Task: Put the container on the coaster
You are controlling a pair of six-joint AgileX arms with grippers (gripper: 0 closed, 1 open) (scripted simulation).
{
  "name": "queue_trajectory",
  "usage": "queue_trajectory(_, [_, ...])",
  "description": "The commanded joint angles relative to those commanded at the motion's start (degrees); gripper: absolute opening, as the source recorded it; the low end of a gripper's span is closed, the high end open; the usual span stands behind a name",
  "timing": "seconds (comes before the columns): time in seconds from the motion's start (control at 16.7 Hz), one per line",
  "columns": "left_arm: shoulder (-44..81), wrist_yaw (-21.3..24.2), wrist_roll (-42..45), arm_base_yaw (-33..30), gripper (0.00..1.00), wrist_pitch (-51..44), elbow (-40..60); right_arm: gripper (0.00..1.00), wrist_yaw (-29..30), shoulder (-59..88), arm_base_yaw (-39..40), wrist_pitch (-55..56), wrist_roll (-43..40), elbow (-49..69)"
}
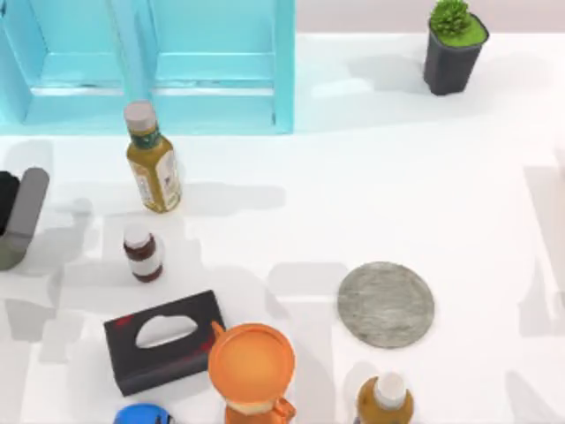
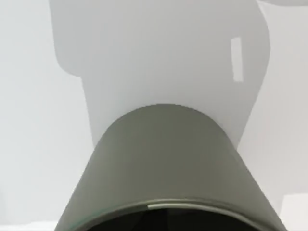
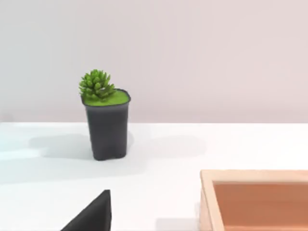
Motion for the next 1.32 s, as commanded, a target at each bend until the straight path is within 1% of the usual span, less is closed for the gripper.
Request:
queue_trajectory(0.36, [0.0, 0.0, 0.0, 0.0, 0.02, 0.0, 0.0, 1.00, 0.0, 0.0, 0.0, 0.0, 0.0, 0.0])
queue_trajectory(0.42, [0.0, 0.0, 0.0, 0.0, 0.00, 0.0, 0.0, 1.00, 0.0, 0.0, 0.0, 0.0, 0.0, 0.0])
queue_trajectory(1.02, [0.0, 0.0, -0.1, -0.2, 0.00, -0.1, 0.3, 1.00, 0.0, 0.0, 0.0, 0.0, 0.0, 0.0])
queue_trajectory(1.14, [-0.2, 0.1, -1.3, -0.8, 0.00, -0.8, 2.1, 1.00, 0.0, 0.0, 0.0, 0.0, 0.0, 0.0])
queue_trajectory(1.32, [-0.5, 0.5, -5.5, -2.9, 0.00, -3.0, 7.5, 1.00, 0.0, 0.0, 0.0, 0.0, 0.0, 0.0])
